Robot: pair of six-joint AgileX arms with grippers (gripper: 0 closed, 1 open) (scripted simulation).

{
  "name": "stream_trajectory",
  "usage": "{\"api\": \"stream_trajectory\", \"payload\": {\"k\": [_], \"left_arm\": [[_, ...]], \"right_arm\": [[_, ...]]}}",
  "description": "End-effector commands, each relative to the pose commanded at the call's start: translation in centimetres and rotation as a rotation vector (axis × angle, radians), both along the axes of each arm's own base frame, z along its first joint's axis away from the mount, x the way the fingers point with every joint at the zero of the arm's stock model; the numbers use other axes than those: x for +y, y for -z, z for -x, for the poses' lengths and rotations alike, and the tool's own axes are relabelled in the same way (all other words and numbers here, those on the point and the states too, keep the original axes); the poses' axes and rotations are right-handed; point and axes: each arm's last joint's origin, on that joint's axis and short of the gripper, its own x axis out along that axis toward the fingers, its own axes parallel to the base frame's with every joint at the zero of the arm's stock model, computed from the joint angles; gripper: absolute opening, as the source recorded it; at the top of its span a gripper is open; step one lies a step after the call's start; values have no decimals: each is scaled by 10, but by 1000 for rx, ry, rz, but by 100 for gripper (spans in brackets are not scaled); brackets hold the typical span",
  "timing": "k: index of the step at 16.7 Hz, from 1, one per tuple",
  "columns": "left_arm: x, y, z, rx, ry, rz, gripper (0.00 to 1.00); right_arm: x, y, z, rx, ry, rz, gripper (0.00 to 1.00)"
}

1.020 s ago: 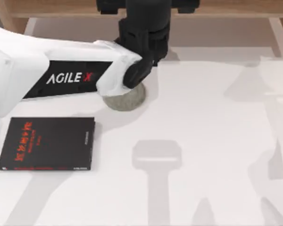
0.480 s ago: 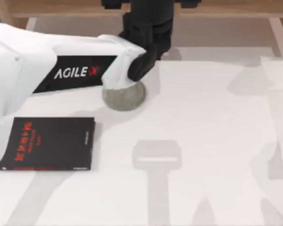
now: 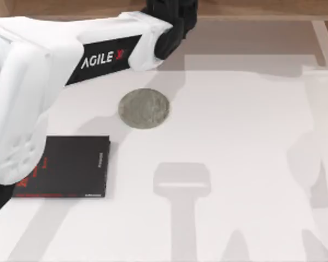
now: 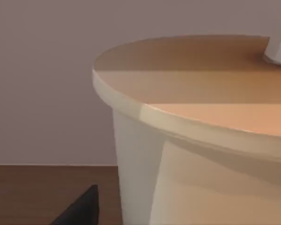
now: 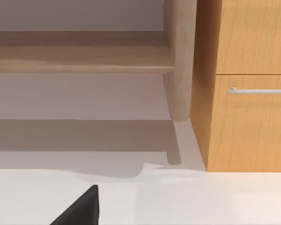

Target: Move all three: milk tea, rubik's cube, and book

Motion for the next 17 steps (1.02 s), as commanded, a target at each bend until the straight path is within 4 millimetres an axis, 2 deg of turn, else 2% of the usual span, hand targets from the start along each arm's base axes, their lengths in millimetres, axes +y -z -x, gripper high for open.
{"api": "stream_trajectory", "payload": {"k": [5,17], "left_arm": [[1,0,-3,1,0,0,100],[1,0,-3,1,0,0,10]], "right_arm": [[0,0,0,0,0,0,100],[0,0,0,0,0,0,100]]}}
